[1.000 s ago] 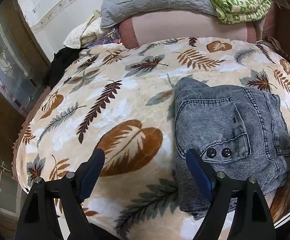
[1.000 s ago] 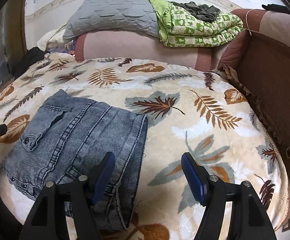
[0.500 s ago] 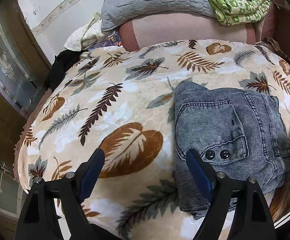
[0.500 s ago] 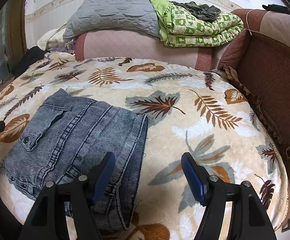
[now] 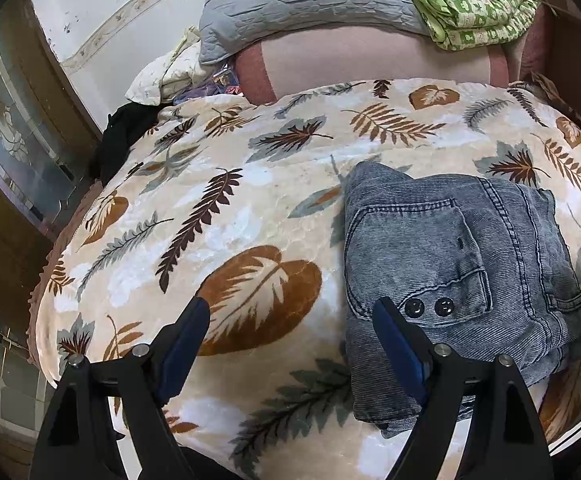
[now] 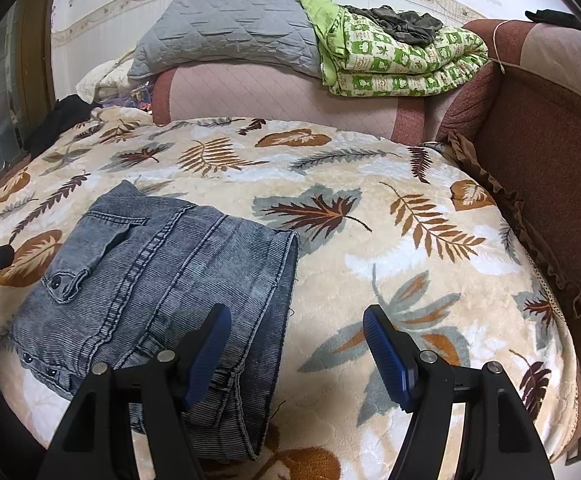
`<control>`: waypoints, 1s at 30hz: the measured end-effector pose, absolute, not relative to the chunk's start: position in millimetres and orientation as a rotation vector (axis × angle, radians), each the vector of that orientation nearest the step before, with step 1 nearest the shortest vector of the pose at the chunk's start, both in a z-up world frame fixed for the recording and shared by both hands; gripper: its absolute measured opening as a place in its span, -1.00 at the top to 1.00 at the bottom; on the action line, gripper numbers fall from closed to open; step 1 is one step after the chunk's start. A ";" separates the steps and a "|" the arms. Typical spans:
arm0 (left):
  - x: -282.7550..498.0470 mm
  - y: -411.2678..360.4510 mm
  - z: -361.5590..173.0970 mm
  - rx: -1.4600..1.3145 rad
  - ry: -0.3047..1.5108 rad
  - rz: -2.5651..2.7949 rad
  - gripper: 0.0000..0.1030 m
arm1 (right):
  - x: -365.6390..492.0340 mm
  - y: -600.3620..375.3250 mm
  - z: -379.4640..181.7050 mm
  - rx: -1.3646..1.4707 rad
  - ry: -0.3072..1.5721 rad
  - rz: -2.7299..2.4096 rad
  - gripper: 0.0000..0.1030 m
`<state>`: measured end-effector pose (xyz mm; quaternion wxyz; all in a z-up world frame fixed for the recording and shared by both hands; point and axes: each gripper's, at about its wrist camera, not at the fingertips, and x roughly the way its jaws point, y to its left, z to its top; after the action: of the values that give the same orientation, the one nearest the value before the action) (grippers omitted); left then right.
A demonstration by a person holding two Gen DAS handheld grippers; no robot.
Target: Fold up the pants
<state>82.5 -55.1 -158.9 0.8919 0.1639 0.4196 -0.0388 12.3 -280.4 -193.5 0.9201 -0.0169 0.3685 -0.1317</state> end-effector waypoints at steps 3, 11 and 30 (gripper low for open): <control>82.6 -55.0 -159.0 0.339 0.872 -0.080 -0.63 | 12.4 -280.7 -194.0 -0.035 0.759 -0.271 -0.40; 82.7 -54.5 -159.5 0.338 0.876 -0.081 -0.63 | 12.4 -280.7 -193.9 -0.035 0.760 -0.269 -0.40; 79.2 -61.0 -164.0 0.346 0.884 -0.091 -0.63 | 12.4 -282.0 -192.9 -0.036 0.760 -0.270 -0.40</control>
<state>79.2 -61.0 -164.0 0.8884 0.1665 0.4255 -0.0439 12.4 -282.0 -192.9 0.9195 -0.0175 0.3699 -0.1316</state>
